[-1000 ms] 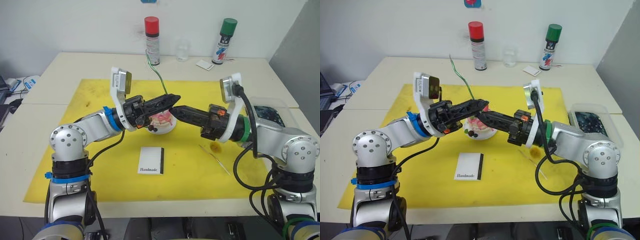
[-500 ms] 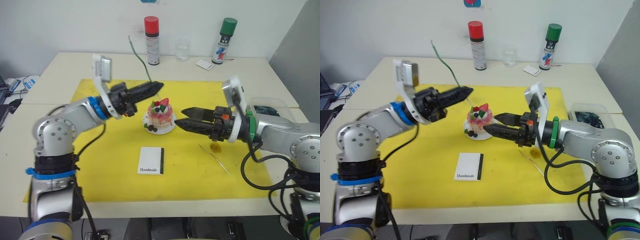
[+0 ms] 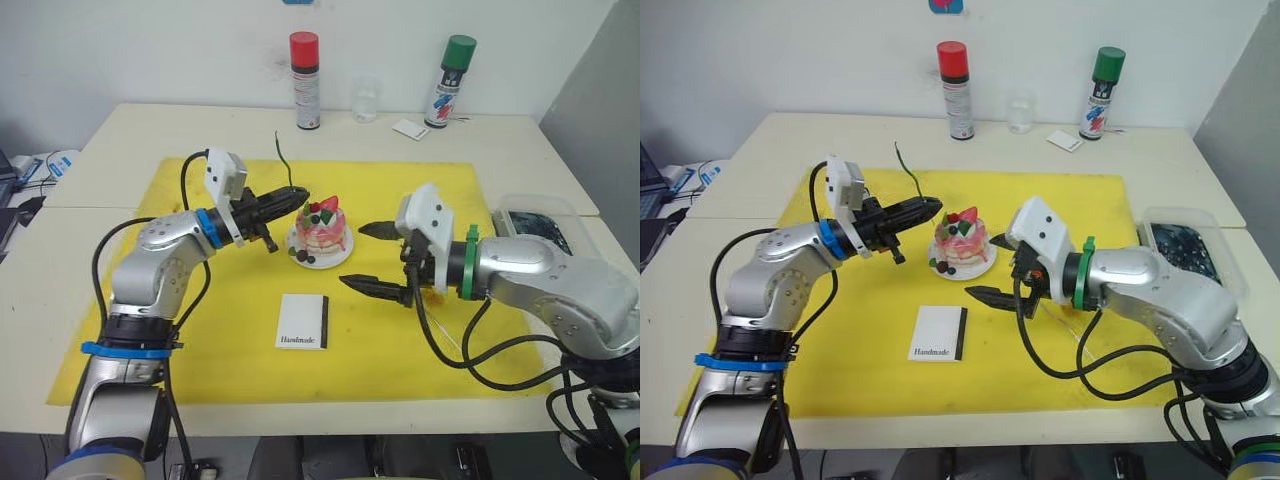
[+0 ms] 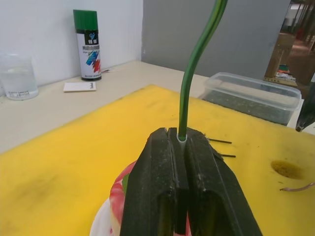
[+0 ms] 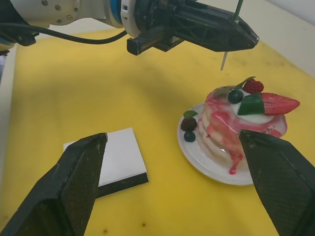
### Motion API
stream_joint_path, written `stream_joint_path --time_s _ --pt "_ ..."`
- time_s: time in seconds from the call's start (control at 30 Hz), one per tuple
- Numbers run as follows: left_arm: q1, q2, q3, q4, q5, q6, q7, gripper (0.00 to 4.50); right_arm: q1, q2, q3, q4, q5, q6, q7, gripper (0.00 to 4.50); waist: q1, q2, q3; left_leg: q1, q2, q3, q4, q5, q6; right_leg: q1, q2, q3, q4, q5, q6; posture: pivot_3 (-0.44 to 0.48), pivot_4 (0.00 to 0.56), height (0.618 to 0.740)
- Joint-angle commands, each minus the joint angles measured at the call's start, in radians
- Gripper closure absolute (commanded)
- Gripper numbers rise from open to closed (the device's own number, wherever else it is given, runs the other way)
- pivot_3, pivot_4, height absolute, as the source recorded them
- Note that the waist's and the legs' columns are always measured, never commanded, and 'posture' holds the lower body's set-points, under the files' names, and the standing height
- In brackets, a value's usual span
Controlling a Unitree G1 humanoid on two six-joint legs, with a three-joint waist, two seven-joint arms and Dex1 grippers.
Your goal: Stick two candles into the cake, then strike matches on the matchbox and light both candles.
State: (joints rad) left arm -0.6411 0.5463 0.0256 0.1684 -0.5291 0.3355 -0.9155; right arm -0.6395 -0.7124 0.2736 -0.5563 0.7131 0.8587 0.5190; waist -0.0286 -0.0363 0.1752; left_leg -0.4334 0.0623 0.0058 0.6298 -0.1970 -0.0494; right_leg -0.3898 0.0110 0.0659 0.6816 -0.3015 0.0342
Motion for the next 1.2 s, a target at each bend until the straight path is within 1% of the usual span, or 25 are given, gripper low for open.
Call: stream_joint_path --time_s 0.03,0.1,0.27,0.5,0.67,1.0,1.2 --pt "-0.037 -0.006 0.013 0.027 0.037 -0.055 -0.018 4.5 0.008 0.023 -0.004 -0.025 -0.049 -0.022 0.01 0.05 0.0 0.0 0.0 0.0 0.0 0.0 0.0 0.0 0.0 0.0 0.0 0.0 0.0 0.0 0.0 0.0 0.15 0.74" --pt "-0.041 -0.005 0.013 0.051 0.057 -0.072 -0.03 4.5 0.018 0.035 -0.006 -0.027 -0.069 -0.019 0.015 0.05 0.0 0.0 0.0 0.0 0.0 0.0 0.0 0.0 0.0 0.0 0.0 0.0 0.0 0.0 0.0 0.0 0.15 0.74" --pt "-0.051 -0.012 0.028 0.087 0.062 -0.065 -0.033 4.5 0.041 0.058 -0.014 -0.033 -0.102 -0.013 0.025 0.05 0.0 0.0 0.0 0.0 0.0 0.0 0.0 0.0 0.0 0.0 0.0 0.0 0.0 0.0 0.0 0.0 0.15 0.74" --pt "-0.061 -0.044 0.034 0.13 0.089 -0.088 -0.01 4.5 0.049 0.085 -0.035 -0.032 -0.118 0.0 0.032 0.05 0.0 0.0 0.0 0.0 0.0 -0.001 0.0 0.0 0.0 0.0 0.0 -0.001 0.001 0.0 0.0 0.0 0.15 0.74" --pt "-0.057 -0.05 0.019 0.159 0.122 -0.117 -0.018 4.5 0.05 0.088 -0.042 -0.035 -0.124 0.009 0.039 0.05 0.0 0.0 0.0 0.0 0.0 -0.001 0.0 0.0 0.0 0.0 0.0 -0.001 0.001 0.0 0.0 0.0 0.15 0.74" --pt "-0.072 -0.077 0.041 0.208 0.125 -0.131 -0.004 4.5 0.052 0.097 -0.057 -0.05 -0.123 0.035 0.038 0.05 0.0 0.0 0.0 0.0 0.0 -0.001 0.0 0.0 0.0 0.0 0.0 -0.001 0.001 0.0 0.0 0.0 0.15 0.74" --pt "-0.087 -0.072 0.06 0.192 0.092 -0.078 -0.023 4.5 0.055 0.103 -0.062 -0.062 -0.12 0.055 0.035 0.05 0.0 0.0 0.0 0.0 0.0 -0.001 0.0 0.0 0.0 0.0 0.0 -0.001 0.001 0.0 0.0 0.0 0.15 0.74"
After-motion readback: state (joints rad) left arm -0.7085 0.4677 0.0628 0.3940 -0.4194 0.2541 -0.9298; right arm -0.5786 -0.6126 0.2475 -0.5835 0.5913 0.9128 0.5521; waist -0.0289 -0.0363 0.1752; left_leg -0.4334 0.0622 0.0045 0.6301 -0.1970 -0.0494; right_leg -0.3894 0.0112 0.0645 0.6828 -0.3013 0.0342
